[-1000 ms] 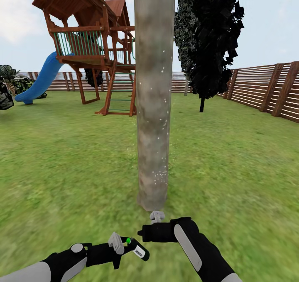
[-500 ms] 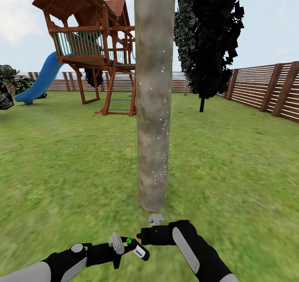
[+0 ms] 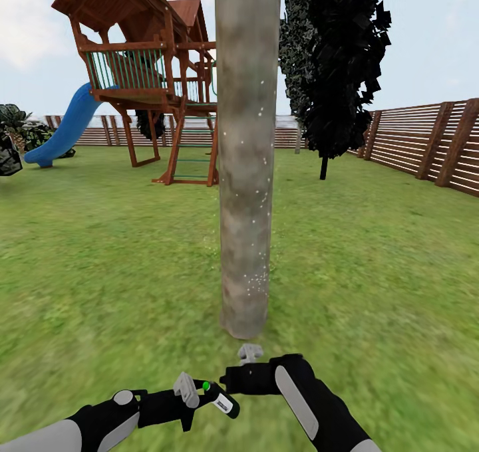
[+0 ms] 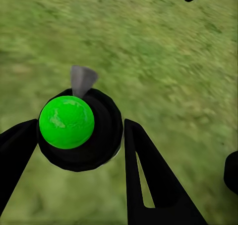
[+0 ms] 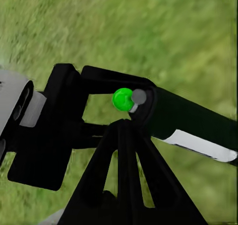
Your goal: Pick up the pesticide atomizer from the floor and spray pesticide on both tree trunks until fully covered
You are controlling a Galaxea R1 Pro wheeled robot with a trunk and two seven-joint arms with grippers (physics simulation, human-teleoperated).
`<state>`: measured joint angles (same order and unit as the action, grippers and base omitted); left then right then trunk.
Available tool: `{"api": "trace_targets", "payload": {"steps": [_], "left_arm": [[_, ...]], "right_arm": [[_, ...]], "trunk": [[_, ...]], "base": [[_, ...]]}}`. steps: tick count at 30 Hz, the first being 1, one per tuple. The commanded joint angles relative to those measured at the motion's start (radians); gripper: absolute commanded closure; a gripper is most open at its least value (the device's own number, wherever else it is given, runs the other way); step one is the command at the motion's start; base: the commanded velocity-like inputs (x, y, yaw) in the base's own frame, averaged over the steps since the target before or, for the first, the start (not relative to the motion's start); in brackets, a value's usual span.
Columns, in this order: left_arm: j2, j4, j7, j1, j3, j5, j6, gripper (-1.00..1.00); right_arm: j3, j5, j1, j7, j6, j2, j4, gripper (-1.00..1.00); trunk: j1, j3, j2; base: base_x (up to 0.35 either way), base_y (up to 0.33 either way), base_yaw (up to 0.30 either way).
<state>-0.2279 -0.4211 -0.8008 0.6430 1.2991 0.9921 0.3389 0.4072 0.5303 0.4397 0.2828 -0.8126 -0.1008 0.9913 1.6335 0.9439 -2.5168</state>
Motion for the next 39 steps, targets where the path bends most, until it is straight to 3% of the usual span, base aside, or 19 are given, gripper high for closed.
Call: {"api": "trace_targets", "payload": {"steps": [1,6,18,24,39], "left_arm": [[-0.001,-0.001,0.0,0.002,0.008,0.01,0.005,1.0],[-0.001,-0.001,0.0,0.002,0.008,0.009,0.005,1.0],[-0.001,-0.001,0.003,0.001,0.008,0.009,0.005,1.0],[-0.001,-0.001,0.007,0.001,0.008,0.01,0.005,1.0],[0.001,-0.002,0.008,0.001,0.008,0.008,0.005,1.0]], "right_arm": [[-0.001,-0.004,0.001,-0.009,0.007,-0.001,-0.002,1.0],[0.013,0.0,0.001,-0.031,0.067,-0.001,-0.007,1.0],[0.019,-0.001,0.001,-0.034,0.076,-0.001,-0.015,1.0],[0.032,-0.002,0.001,-0.036,0.146,-0.014,-0.059,1.0],[0.034,-0.003,0.001,-0.036,0.153,-0.02,-0.068,1.0]], "trunk": [[0.0,0.001,0.0],[0.0,0.001,0.0],[0.0,0.001,0.0],[0.0,0.001,0.0],[0.0,0.001,0.0]], "base": [[0.0,0.0,0.0],[0.0,0.0,0.0],[0.0,0.0,0.0],[0.0,0.0,0.0],[0.0,0.0,0.0]]}}
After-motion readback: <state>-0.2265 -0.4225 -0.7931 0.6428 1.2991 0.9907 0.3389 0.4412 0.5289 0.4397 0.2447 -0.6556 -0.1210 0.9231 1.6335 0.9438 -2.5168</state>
